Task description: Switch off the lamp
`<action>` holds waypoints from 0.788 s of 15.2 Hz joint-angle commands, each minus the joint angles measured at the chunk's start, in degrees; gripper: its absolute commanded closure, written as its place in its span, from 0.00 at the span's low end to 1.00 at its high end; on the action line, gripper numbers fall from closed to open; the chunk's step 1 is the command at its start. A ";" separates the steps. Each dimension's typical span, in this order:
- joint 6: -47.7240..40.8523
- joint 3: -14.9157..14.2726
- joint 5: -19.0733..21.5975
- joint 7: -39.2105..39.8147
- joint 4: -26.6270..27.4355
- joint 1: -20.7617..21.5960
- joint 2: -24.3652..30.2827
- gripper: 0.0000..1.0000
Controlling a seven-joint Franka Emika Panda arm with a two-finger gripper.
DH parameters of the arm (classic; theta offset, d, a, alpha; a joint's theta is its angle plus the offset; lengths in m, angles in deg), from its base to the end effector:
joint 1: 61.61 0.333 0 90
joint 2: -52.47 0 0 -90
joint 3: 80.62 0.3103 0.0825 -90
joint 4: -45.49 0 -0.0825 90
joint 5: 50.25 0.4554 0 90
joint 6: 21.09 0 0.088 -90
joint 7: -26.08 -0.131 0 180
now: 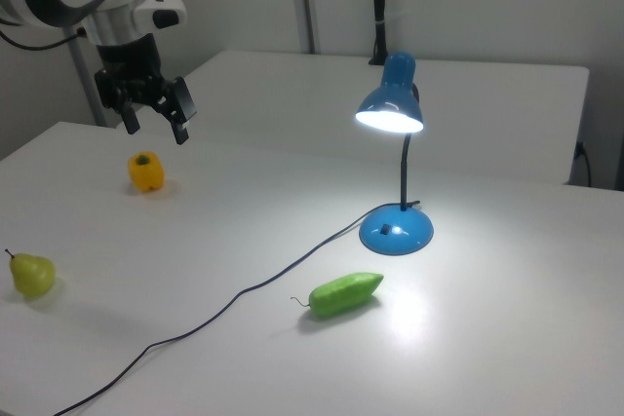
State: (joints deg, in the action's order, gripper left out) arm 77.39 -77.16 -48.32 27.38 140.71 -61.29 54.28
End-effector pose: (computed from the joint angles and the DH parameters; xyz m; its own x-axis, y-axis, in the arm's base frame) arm 0.6297 0.0460 0.5783 0.9925 0.0835 0.0889 0.0864 -0.9958 -0.0297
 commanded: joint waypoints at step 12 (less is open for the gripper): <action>0.75 -4.69 -0.44 2.49 1.29 5.04 0.22 0.03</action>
State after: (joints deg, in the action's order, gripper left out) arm 77.39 -80.27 -48.32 28.84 141.18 -57.63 53.90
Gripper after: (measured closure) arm 0.000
